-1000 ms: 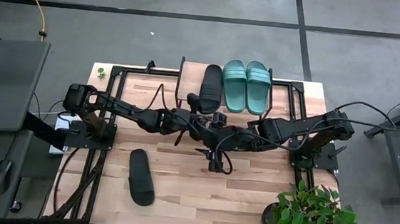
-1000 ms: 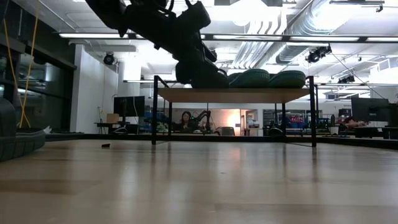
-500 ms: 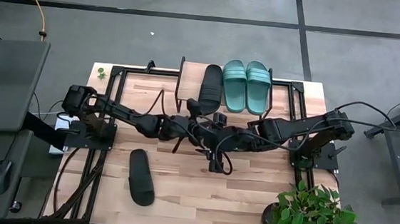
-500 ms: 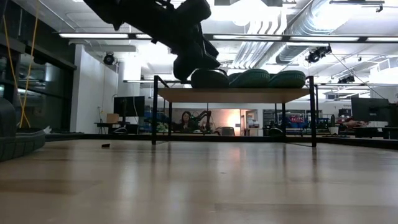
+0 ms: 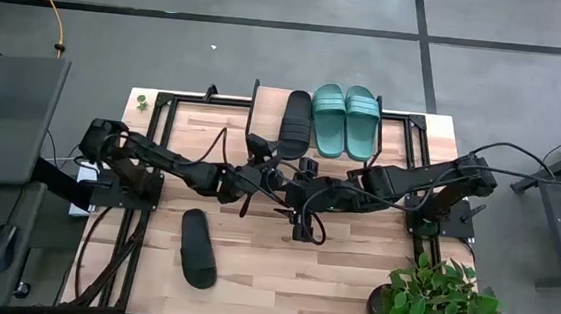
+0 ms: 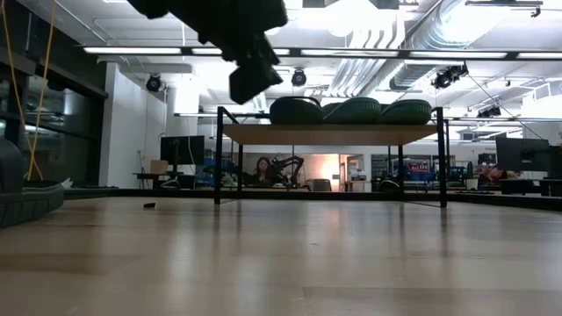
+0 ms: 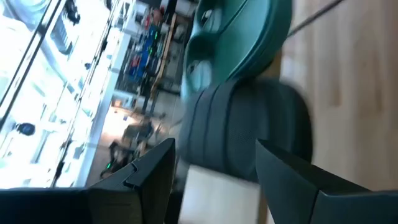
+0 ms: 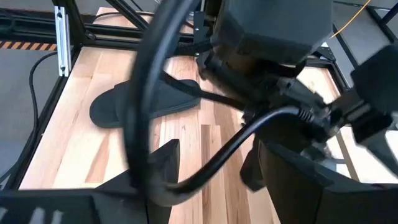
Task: Pick and place slides into the shelf
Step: Put the black slide on the shelf
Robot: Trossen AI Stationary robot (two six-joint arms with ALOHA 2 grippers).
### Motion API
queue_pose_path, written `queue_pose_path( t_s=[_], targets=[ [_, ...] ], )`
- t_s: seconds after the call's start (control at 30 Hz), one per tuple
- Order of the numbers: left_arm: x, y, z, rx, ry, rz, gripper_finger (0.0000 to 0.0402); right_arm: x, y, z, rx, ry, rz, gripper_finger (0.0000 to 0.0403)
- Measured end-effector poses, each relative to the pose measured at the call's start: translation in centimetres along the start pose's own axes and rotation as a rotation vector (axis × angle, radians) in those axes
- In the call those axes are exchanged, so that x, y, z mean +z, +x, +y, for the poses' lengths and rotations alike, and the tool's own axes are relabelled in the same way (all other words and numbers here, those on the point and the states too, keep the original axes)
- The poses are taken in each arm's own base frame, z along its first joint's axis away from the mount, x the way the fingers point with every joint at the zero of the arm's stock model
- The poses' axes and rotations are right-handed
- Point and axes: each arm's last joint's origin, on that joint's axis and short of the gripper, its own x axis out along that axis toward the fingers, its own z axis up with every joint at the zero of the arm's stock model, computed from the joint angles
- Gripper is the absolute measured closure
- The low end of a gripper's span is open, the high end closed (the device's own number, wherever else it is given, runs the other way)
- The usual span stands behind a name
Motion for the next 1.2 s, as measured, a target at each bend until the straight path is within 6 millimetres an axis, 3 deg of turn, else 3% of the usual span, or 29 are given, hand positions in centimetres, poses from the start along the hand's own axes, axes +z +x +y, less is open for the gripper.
queue_pose_path(
  t_s=[0.33, 0.6, 0.73, 0.97, 1.2],
  targets=[
    [-2.4, -2.4, 3.8, -0.047, -0.107, 0.082, 0.0195, 0.0, 0.1, 0.0, -0.001, 0.001, 0.001, 0.0192],
    [-5.3, -4.9, 5.9, -0.220, -0.228, 0.117, 0.0195, -0.5, 1.5, 0.5, 0.011, 0.007, 0.036, 0.0192],
    [-6.3, -6.6, 6.4, -0.414, -0.311, 0.089, 0.0195, -1.0, 2.9, 1.2, 0.027, -0.017, 0.071, 0.0192],
    [-6.5, -10.7, 6.6, -0.589, -0.367, 0.013, 0.0195, -2.0, 5.5, 2.1, 0.032, -0.033, 0.122, 0.0192],
    [-7.8, -14.0, 6.6, -0.712, -0.434, 0.058, 0.0195, -1.9, 5.4, 3.3, 0.079, -0.043, 0.101, 0.0192]
  ],
)
